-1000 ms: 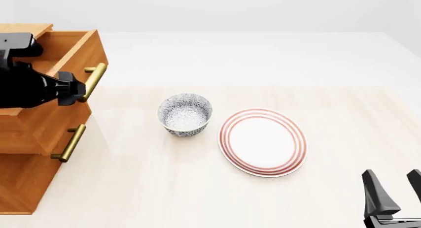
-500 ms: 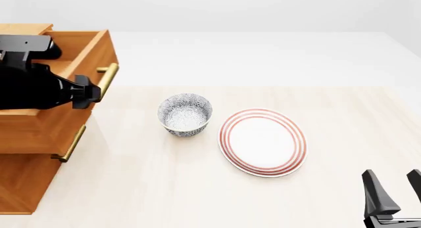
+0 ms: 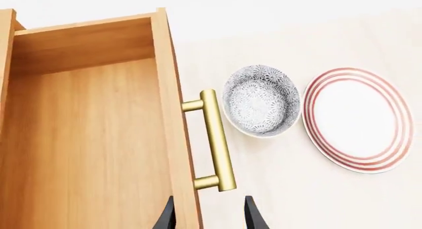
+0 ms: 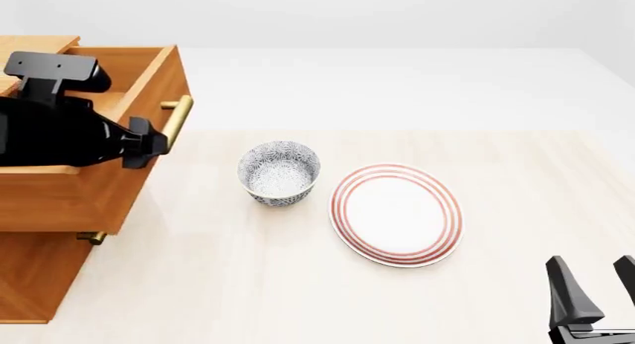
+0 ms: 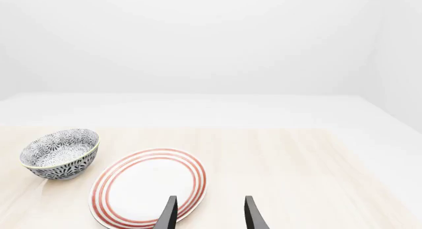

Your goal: Open the top drawer of the cabinet.

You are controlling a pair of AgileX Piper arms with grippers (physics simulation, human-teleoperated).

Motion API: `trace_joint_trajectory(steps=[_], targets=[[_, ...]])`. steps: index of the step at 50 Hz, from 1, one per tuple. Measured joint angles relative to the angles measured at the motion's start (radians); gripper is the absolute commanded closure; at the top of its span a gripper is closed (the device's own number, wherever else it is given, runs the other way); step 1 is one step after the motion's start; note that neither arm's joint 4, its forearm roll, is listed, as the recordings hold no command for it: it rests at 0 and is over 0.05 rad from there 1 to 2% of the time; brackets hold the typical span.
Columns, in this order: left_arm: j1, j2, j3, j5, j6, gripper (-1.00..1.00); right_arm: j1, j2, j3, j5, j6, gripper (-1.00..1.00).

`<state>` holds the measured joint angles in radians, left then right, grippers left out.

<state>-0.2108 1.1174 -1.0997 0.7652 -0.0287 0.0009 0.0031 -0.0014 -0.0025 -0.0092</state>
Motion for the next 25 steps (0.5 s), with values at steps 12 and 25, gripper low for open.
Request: trace_joint_trajectory(steps=[12,25], targets=[[-0.037,0.013,0.0,-0.007,-0.003,-1.0,0.0,0.0,0.0,0.0,0.0,-1.0],[-0.081,0.025,-0.005,-0.015,-0.016,-1.0,0.0,0.0,0.0,0.0,0.0,-1.0]])
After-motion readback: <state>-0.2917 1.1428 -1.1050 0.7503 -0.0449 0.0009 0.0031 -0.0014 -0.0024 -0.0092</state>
